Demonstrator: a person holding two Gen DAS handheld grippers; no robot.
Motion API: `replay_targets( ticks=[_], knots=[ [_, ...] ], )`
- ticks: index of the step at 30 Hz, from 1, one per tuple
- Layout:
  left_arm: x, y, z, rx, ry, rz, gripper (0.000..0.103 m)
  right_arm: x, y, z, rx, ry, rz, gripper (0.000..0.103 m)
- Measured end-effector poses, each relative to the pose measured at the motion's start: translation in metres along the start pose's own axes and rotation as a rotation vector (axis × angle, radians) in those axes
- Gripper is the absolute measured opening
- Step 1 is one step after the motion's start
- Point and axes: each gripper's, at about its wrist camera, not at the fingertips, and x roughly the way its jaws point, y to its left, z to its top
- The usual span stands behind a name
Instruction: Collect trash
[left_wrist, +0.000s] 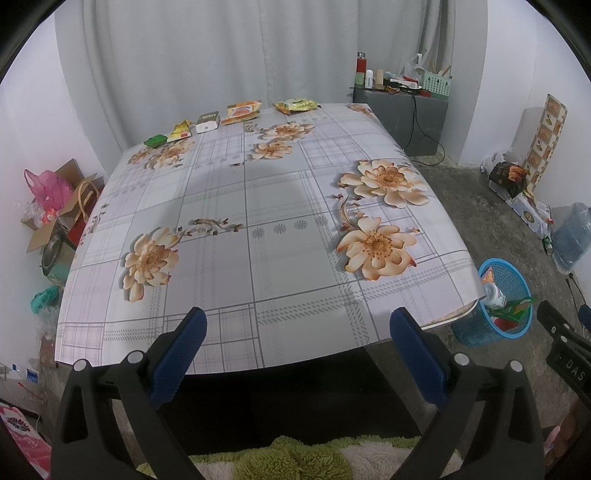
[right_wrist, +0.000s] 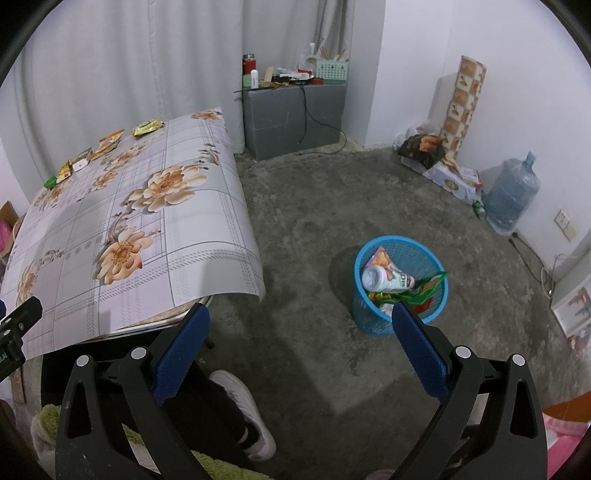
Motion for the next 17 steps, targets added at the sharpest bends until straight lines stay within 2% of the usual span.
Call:
replay_targets(
  ticks=[17],
  knots=[
    [-0.0001,0.0003,-0.0002,0.002,0.001,-0.001,0.097,0.0002,0.0004,0.0004,0.001,0.0,0.004,0.095]
  ],
)
